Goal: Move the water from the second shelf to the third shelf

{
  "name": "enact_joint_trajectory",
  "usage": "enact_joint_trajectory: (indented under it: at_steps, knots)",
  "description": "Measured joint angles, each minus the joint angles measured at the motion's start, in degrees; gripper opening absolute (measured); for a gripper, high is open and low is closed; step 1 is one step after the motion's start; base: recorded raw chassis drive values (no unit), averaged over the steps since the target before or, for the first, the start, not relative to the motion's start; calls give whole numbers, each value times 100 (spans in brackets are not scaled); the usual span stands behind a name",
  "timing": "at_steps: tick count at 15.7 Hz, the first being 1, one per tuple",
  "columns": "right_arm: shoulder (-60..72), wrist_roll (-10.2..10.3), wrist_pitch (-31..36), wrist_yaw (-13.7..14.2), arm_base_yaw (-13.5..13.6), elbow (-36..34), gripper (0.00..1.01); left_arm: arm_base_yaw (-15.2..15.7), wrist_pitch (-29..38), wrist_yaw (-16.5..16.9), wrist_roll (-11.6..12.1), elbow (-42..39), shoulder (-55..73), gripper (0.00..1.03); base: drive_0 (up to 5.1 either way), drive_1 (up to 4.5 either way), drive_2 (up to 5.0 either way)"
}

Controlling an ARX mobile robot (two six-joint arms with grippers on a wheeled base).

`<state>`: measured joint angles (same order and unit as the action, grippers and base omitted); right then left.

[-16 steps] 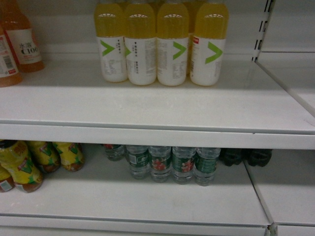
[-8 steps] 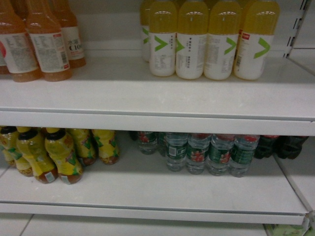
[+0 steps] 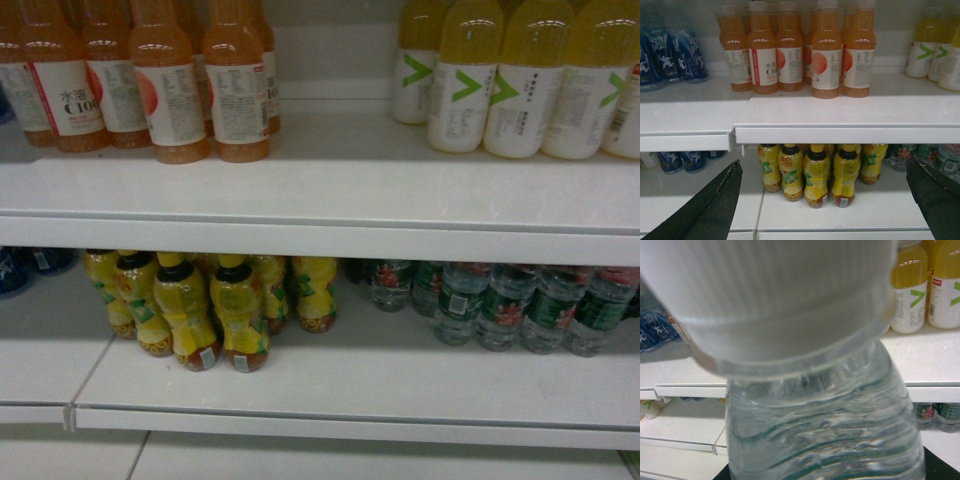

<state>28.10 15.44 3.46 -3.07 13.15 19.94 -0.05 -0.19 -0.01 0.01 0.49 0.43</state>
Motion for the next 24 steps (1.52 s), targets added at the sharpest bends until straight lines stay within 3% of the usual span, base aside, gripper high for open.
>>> enact_joint_trajectory:
  at_steps: [24]
  knots:
    - [2, 0, 17, -4, 0, 0, 45, 0, 0, -2, -2, 0, 0, 98, -505, 241, 241]
